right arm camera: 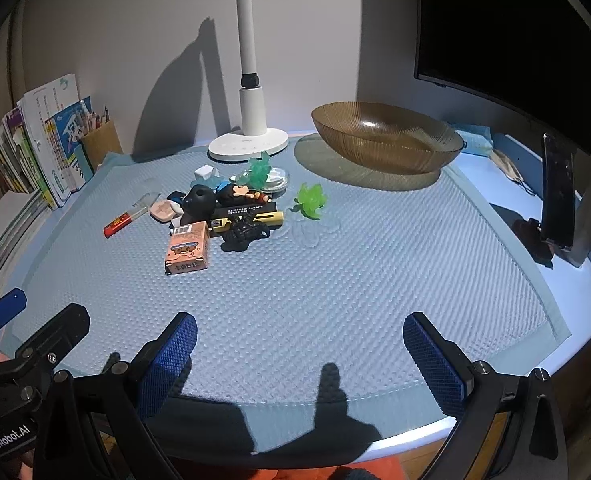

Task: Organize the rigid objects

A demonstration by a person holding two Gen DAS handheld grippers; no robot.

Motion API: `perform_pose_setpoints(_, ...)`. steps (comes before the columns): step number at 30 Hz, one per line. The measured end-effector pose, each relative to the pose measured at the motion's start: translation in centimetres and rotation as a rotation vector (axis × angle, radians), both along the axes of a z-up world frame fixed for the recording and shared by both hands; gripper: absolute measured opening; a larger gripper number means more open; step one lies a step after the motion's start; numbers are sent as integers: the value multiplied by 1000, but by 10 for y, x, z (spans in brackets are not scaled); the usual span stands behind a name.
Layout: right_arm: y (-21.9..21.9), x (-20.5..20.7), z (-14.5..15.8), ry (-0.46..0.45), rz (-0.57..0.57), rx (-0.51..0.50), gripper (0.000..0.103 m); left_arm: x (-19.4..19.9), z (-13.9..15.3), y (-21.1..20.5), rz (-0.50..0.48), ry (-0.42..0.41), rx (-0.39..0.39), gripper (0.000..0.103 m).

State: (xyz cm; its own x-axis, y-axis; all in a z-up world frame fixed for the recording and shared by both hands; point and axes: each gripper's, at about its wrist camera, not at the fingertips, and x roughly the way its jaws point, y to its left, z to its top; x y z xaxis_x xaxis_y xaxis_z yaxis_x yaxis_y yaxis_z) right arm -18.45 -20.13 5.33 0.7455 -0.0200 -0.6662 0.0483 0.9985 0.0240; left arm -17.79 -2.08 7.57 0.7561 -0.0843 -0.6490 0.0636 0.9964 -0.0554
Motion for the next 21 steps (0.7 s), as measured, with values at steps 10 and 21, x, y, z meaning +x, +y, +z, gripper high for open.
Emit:
perform_pose_setpoints(10,0,0,-4,15,1,11,103,3,-3,0,2,17,-10,102)
perform_pose_setpoints(21,0,2,-6,28,4,12,103,5,-7,3,-2,35,-28,102)
